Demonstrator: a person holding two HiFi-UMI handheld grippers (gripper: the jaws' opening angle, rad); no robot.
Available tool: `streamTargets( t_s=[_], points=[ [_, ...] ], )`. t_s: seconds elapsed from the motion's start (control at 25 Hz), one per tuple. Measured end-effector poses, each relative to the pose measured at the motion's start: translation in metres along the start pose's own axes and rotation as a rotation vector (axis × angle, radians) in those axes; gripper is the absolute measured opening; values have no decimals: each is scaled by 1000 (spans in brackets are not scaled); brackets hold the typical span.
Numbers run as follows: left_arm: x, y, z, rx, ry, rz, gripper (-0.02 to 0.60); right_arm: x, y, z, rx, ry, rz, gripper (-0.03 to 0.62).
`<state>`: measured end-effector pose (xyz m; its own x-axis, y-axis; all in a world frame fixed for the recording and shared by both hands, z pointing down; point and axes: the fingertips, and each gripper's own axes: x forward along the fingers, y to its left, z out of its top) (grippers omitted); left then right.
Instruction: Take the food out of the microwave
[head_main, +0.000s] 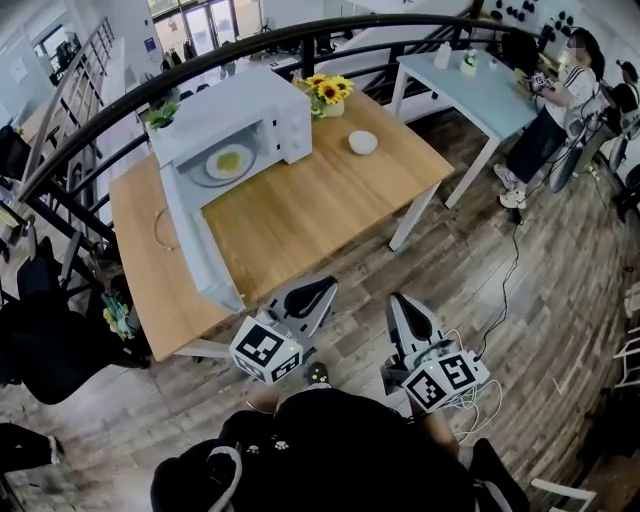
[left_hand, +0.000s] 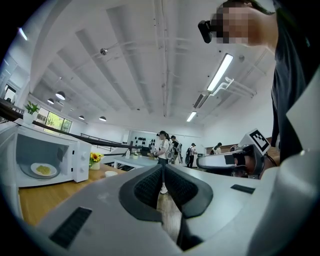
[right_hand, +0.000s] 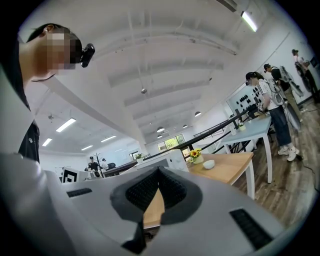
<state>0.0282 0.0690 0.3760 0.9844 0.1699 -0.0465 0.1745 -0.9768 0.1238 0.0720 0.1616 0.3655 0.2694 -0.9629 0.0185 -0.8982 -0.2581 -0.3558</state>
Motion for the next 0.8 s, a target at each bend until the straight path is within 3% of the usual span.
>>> streamTargets(
  t_s=[0.4, 0.6, 0.8],
  points=[
    [2, 43, 9, 11, -22, 11, 23, 38, 6, -1, -9, 11, 8, 0],
    [-2, 59, 6, 8, -7, 69, 23, 60, 1, -3, 4, 25, 53, 0],
    [-3, 85, 4, 14, 0, 170, 23, 105, -4, -4, 15, 52, 163, 0]
  ],
)
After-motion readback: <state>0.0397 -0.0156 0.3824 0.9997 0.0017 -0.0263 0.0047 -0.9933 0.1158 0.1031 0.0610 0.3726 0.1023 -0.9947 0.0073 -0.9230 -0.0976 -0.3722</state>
